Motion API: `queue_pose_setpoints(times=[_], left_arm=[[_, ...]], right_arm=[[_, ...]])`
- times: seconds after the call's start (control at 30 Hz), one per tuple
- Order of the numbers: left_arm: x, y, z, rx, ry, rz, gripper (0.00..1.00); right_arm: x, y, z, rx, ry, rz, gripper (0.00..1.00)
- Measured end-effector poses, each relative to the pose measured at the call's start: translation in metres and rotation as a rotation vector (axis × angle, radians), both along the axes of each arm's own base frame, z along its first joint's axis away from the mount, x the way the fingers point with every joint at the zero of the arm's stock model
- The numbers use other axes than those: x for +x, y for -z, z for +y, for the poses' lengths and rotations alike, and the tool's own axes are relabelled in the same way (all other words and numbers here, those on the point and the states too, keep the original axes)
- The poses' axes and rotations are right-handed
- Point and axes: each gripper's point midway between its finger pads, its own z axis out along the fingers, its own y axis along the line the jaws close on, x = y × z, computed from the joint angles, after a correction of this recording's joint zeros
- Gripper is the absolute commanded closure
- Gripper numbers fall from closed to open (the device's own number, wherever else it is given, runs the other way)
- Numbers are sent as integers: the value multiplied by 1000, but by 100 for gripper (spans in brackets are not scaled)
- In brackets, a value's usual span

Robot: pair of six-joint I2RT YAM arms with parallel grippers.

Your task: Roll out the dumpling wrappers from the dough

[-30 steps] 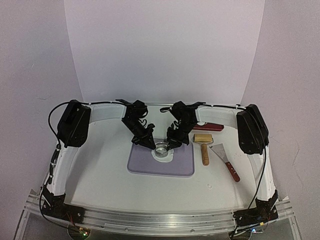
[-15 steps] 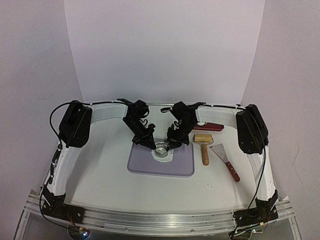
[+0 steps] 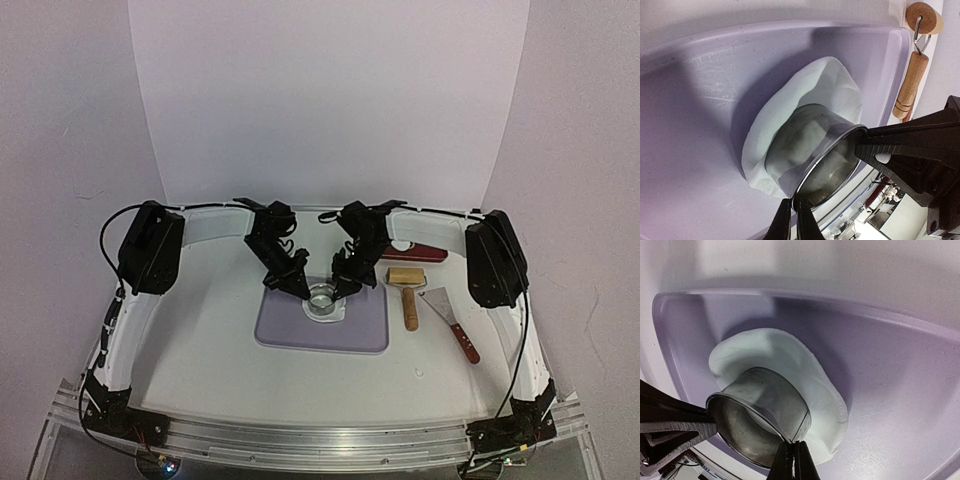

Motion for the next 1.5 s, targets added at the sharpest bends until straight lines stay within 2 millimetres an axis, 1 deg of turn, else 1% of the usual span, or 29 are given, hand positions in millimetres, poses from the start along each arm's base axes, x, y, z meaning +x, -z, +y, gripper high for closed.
queue_pose_setpoints(times=[0.4,0.8,1.07,1.3,1.5], left_arm=[[0,0,0,-27,-12,26,97],[3,0,0,-26,-20,51,96],[8,0,1,-10,-5,65,96],[4,1,1,-22,3,77,96],[1,2,2,-32,-6,93,95]], right_arm=[[3,2,-4,12,-3,29,100],[-8,2,-2,26,45,-15,100],[-12,3,-1,27,97,-6,100],[-11,1,0,-22,94,-16,100],[-5,1,0,-130,23,13,100]])
